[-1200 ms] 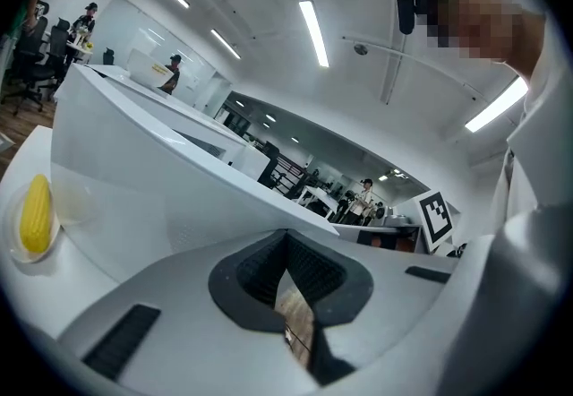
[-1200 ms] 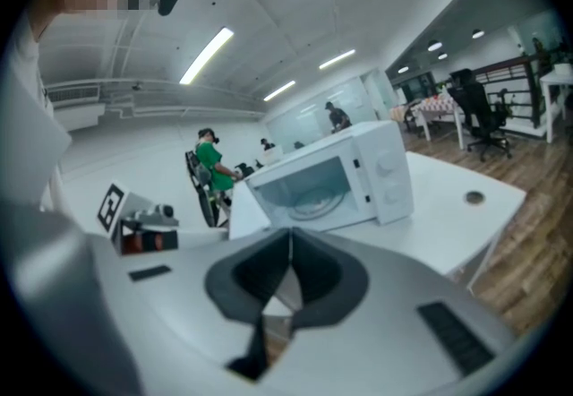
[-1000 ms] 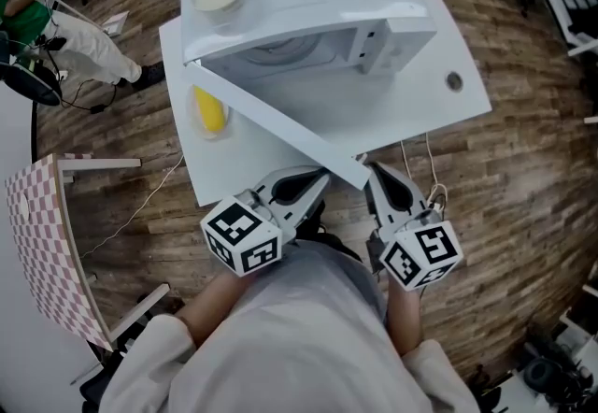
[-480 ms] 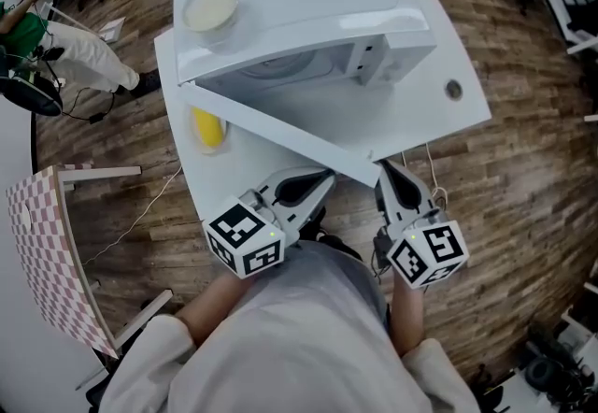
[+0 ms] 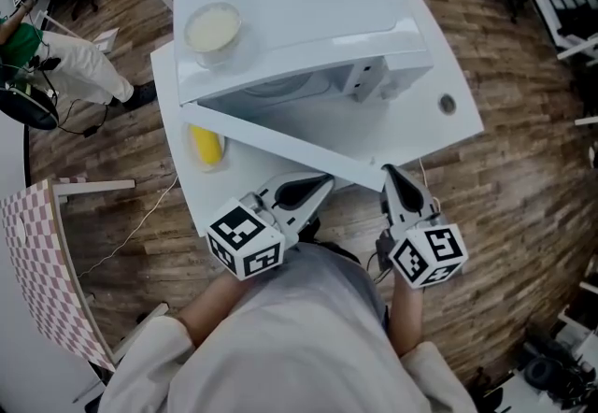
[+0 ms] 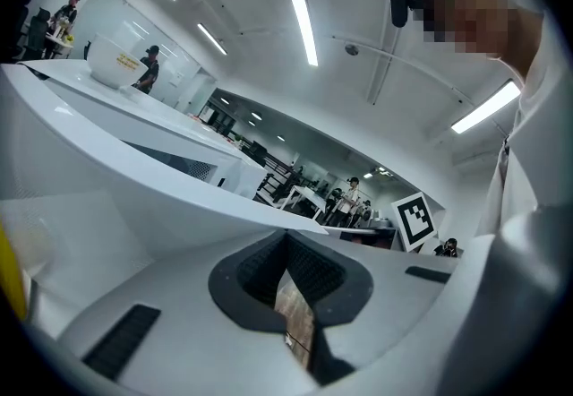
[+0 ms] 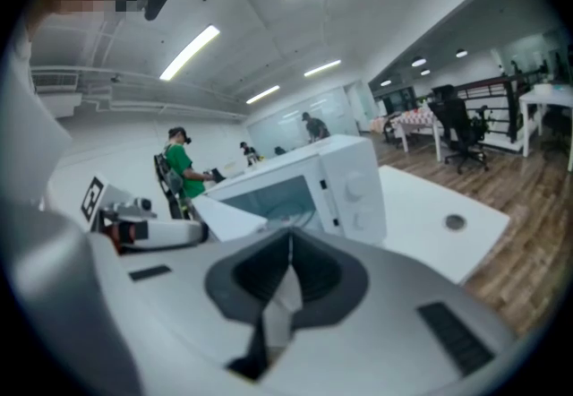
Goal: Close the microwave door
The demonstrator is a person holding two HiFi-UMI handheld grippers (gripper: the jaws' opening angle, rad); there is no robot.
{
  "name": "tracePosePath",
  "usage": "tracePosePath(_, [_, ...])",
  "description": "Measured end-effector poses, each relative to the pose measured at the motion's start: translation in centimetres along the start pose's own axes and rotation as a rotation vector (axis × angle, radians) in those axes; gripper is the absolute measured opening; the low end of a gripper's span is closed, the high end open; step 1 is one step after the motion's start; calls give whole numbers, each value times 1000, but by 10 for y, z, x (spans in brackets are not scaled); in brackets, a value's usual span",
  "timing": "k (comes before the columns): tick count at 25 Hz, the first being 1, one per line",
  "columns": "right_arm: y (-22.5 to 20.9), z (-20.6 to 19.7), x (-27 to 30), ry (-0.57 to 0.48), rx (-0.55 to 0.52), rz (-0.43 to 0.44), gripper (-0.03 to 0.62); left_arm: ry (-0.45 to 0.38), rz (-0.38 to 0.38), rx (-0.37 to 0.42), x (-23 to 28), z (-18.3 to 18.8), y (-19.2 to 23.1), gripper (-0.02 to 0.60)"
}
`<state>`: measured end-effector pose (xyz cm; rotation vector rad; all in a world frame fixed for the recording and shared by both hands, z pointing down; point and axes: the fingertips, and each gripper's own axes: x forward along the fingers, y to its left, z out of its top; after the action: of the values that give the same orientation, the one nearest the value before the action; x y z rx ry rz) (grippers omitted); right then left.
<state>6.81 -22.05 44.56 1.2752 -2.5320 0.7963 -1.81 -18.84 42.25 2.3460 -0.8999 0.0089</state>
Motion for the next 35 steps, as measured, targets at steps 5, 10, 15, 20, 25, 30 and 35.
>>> tracePosePath(5, [-9,2,7,-8,-14,-44,23,3,-40,11,3,3,4,12])
tracePosePath(10, [-13,7,9,2,-20,-85,23,3,-76,20,3,8,4,12])
tracePosePath(15, [-17,8,12,-7,31,-81,23,13,-88,57,4,9,6,12])
tracePosePath(20, [-22,7,14,-11,59,-83,23,15,-92,64,5,9,8,12])
tracePosePath(25, [-24,8,19,4,70,-69,23,6,-90,53,5,14,12,12])
tracePosePath(30, [-26,9,23,10,74,-33,23,-8,-82,32,7,19,12,12])
tracePosePath(35, [-29,10,26,18,73,-17,23,-37,-93,12,10,28,13,12])
